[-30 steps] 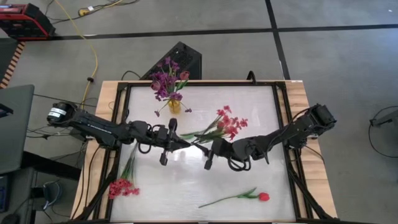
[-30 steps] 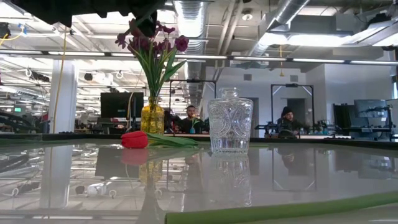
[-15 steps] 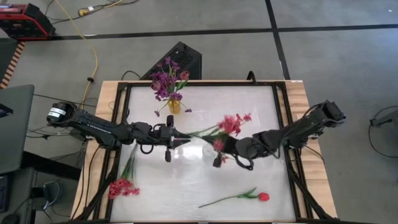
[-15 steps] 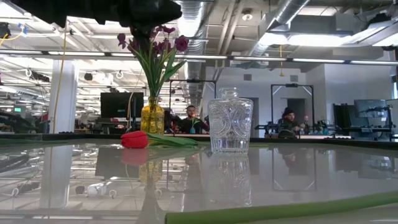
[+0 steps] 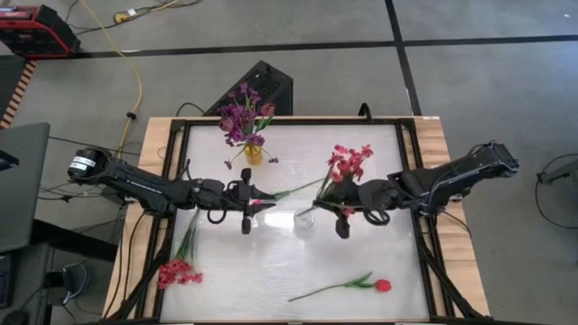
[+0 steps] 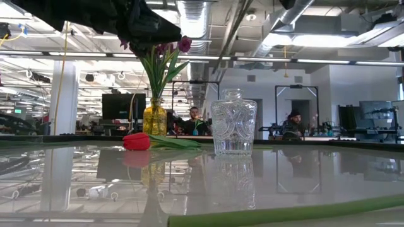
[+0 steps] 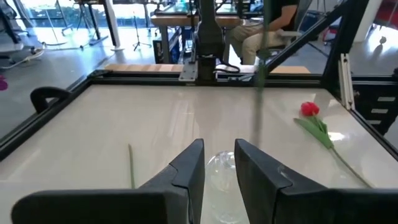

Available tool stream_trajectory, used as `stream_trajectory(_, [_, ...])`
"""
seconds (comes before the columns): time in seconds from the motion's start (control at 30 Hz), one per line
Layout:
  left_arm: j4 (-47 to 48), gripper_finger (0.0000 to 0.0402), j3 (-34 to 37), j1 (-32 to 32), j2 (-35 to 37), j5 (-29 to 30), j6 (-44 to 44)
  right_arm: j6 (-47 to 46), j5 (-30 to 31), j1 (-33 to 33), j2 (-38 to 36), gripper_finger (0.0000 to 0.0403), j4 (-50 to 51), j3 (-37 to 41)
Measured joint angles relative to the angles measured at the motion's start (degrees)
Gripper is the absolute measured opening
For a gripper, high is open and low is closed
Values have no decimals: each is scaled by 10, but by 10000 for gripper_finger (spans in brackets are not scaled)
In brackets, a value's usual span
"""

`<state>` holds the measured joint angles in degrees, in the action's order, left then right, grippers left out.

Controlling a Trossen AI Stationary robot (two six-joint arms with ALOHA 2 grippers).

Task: Sort flowers into vase by color
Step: Put the top red flowers into the transparent vase

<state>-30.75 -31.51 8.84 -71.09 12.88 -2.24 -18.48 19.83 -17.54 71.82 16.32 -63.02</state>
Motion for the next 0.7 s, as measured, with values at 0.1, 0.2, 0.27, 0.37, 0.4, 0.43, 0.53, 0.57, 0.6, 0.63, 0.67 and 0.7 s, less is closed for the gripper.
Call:
stream_trajectory(0.1, [4,77,0,0,0,0,0,-2,-19,0,-2,29,6,0])
stream_trajectory(0.2, [5,77,0,0,0,0,-1,-11,-19,3,-6,30,32,0])
stream_trajectory(0.27, [6,77,0,0,0,0,-1,-14,-19,6,-7,30,49,0])
stream_trajectory(0.37, [7,77,0,0,0,0,0,-25,-19,13,-5,30,56,0])
stream_trajectory(0.4, [7,77,0,0,0,0,0,-26,-19,15,-5,30,59,0])
stream_trajectory(0.43, [8,77,0,0,0,0,0,-26,-19,16,-5,30,60,0])
stream_trajectory(0.53, [11,77,0,0,0,0,0,-27,-19,20,-5,30,63,1])
stream_trajectory(0.57, [11,77,0,0,0,0,0,-26,-18,21,-5,30,60,1])
stream_trajectory(0.6, [12,77,0,0,0,0,0,-24,-18,23,-6,30,57,1])
stream_trajectory(0.63, [13,77,0,-1,0,0,0,-22,-17,23,-7,30,53,1])
stream_trajectory(0.67, [15,77,0,-2,0,0,0,-20,-17,23,-7,30,50,1])
stream_trajectory(0.7, [16,77,0,-3,0,0,0,-20,-17,23,-7,30,49,1])
